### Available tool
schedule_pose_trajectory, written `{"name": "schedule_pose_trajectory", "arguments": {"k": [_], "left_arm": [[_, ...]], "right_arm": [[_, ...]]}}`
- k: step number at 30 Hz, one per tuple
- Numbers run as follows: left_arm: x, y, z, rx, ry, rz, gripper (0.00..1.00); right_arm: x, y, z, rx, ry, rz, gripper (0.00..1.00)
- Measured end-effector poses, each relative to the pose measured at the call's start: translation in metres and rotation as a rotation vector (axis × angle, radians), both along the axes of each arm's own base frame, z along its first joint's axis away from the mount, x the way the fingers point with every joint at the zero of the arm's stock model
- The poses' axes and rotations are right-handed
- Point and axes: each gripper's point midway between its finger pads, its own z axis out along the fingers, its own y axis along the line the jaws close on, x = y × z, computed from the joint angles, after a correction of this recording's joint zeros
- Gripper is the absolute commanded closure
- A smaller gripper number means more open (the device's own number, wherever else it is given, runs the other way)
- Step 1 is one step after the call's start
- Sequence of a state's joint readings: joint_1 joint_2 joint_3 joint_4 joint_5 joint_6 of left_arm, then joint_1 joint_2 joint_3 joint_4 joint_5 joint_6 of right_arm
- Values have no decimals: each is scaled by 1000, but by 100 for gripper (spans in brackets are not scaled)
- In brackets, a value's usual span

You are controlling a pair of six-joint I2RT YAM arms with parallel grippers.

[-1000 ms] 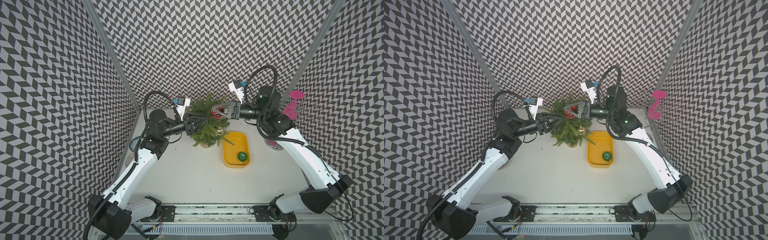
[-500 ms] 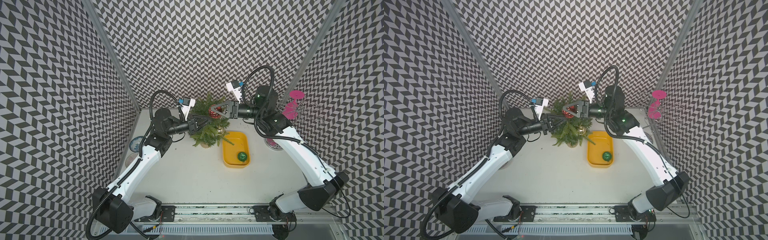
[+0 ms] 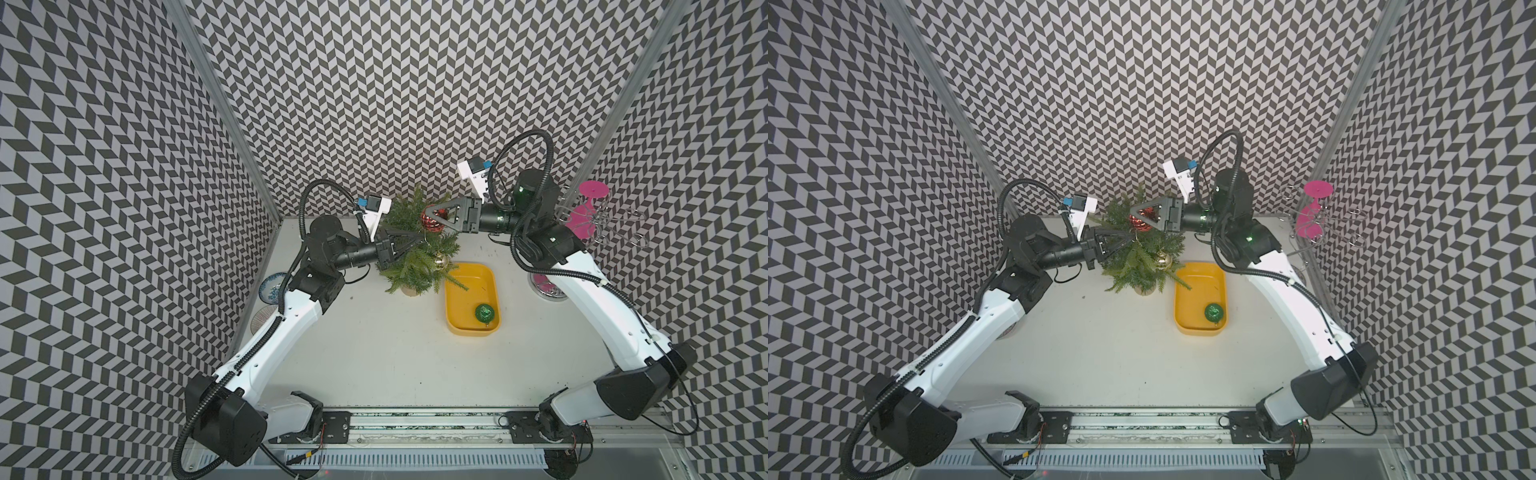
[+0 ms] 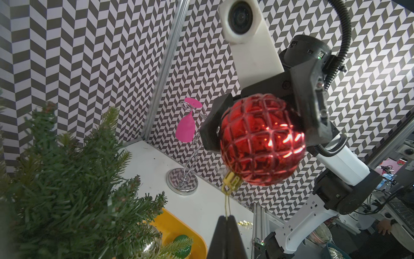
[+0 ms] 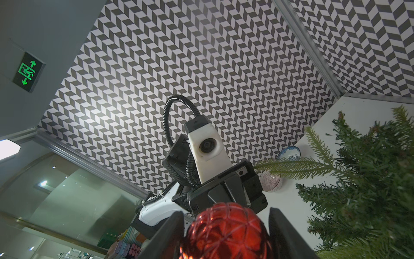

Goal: Decorate the small christmas tree with ornaments
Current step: Hang an ornament on the christmas tree.

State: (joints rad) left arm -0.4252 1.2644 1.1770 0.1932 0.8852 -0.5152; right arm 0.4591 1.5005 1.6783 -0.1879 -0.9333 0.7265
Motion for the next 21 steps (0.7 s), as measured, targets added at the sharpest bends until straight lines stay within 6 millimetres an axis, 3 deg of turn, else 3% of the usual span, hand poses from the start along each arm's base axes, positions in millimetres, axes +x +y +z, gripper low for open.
{"name": "schedule_pose_trajectory", "arguments": {"k": [8,21], "left_arm": [[8,-1,2,4,-2,12,100],[31,-5,-17,40,54,60,100]], "right_arm": [[11,-9,-6,-1,4,-29,41],[30,-18,-26,-8,36,-72,41]]}}
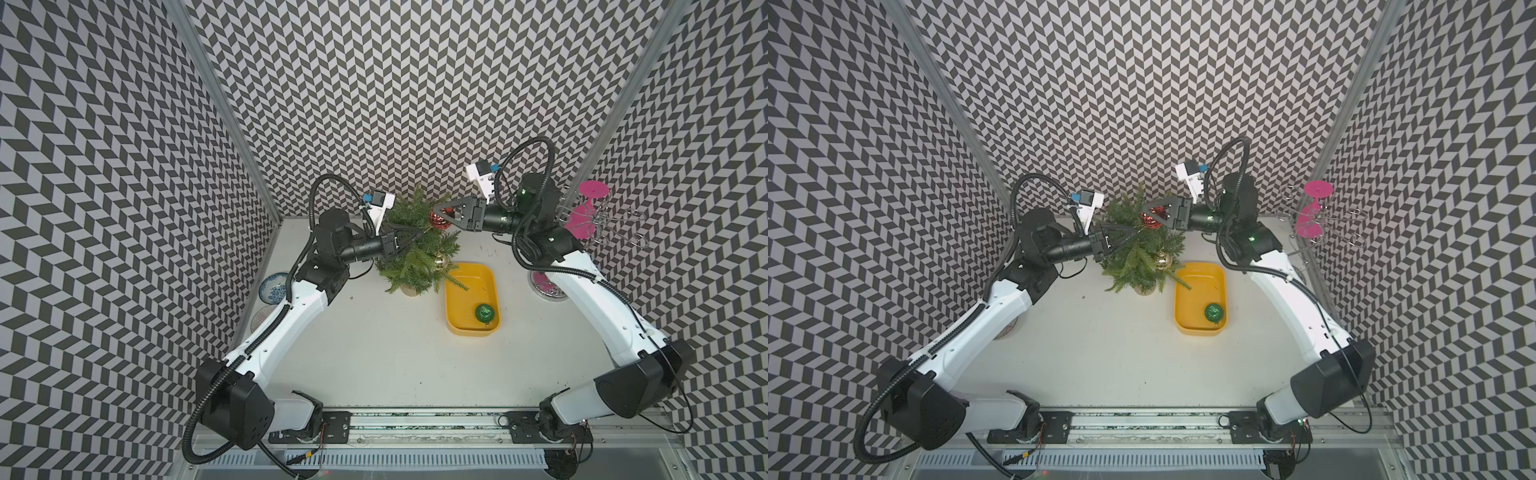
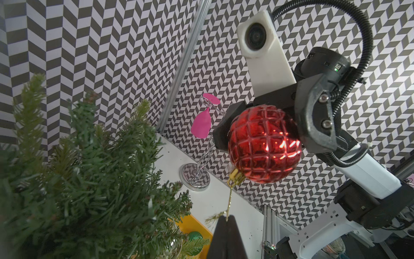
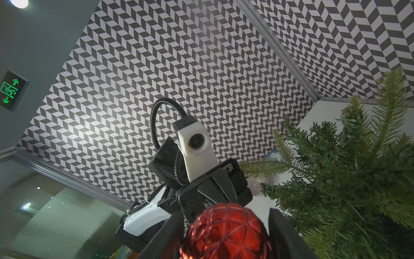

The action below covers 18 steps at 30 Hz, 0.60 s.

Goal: Decorate the small christmas tree with ornaments
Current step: Hang an ornament on the christmas tree.

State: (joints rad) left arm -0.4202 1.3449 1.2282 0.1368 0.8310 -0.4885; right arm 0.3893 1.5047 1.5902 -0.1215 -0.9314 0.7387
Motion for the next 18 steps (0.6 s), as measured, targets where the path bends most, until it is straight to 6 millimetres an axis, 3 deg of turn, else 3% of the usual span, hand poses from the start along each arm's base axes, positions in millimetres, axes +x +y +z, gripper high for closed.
{"name": "schedule_pose_trajectory", "arguments": {"k": [18], "left_arm": [[21,11,3,-4,8,82,98]], "right_arm": [[19,5,-10,7,0,-21,41]]}}
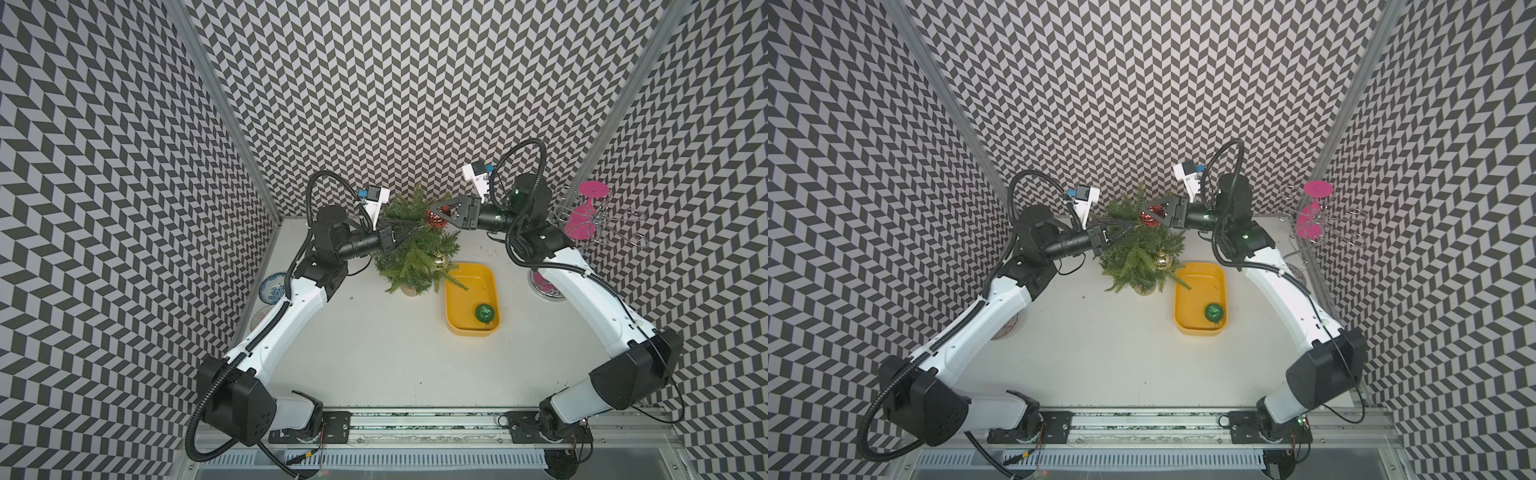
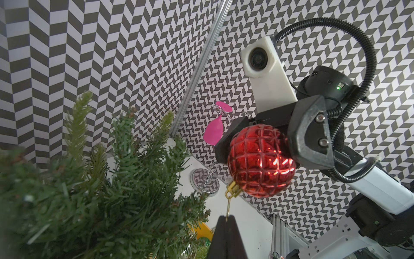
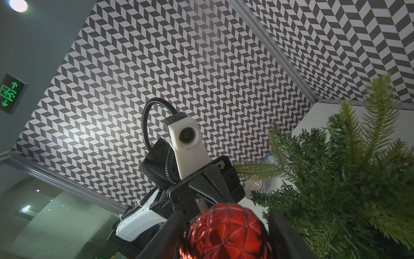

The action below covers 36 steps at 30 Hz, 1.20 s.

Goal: Decorate the small christmas tree with ornaments
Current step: Hang an ornament on the christmas tree.

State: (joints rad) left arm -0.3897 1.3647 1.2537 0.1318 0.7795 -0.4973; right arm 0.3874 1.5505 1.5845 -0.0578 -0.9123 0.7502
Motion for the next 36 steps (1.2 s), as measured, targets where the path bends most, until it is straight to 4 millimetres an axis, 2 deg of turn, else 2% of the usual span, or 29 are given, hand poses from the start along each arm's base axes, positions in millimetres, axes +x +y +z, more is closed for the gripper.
{"name": "schedule_pose_trajectory", "arguments": {"k": [11,24,36], "left_arm": [[13,-4,-11,3,46,4,97],[15,-4,-3,-13,43,3,96],[16,-5,-2,-18,45,4,95]], "right_arm": [[16,-4,-9,-6,17,-39,41],[19,-8,0,21,-3,-51,41],[22,-9,-4,28,7,-56,42]]}}
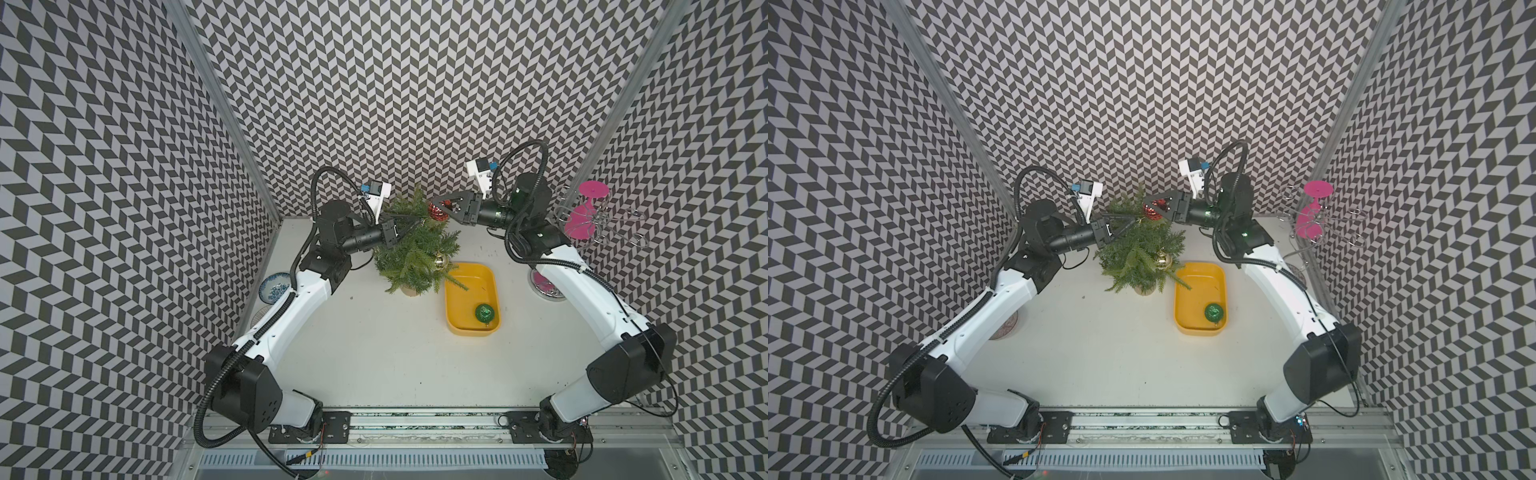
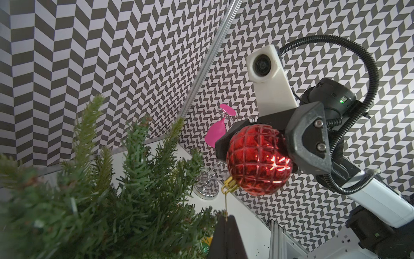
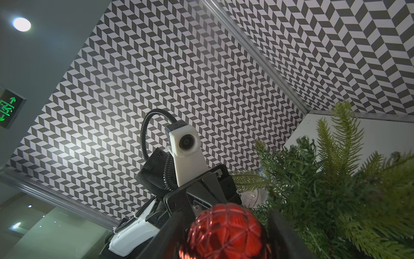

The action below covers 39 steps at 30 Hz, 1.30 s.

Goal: Decorate the small christmas tree with ornaments
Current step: Hang an ornament on the christmas tree.

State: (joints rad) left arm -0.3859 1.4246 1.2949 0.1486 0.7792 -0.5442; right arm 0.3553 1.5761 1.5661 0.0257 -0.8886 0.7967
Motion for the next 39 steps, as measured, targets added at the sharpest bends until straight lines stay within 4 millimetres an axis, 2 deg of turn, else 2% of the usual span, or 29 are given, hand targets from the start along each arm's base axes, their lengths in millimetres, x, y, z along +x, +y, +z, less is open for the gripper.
{"name": "schedule_pose_trajectory", "arguments": {"k": [12,18,22,29,33,39], "left_arm": [[3,-1,-5,-3,27,0,91],[3,-1,-3,-9,28,2,89],[4,-1,-3,-12,32,6,83],[3,-3,-3,-10,29,8,71],[0,-9,-4,5,23,10,69],[-1,-16,5,28,-10,37,65]], "right_arm": [[4,-1,-20,-4,39,-1,42],[15,-15,-34,-14,71,-50,42],[16,-18,-41,-17,89,-63,42],[13,-19,-40,-5,90,-62,42],[10,-18,-37,15,86,-52,41],[8,-15,-38,38,94,-37,41]]}}
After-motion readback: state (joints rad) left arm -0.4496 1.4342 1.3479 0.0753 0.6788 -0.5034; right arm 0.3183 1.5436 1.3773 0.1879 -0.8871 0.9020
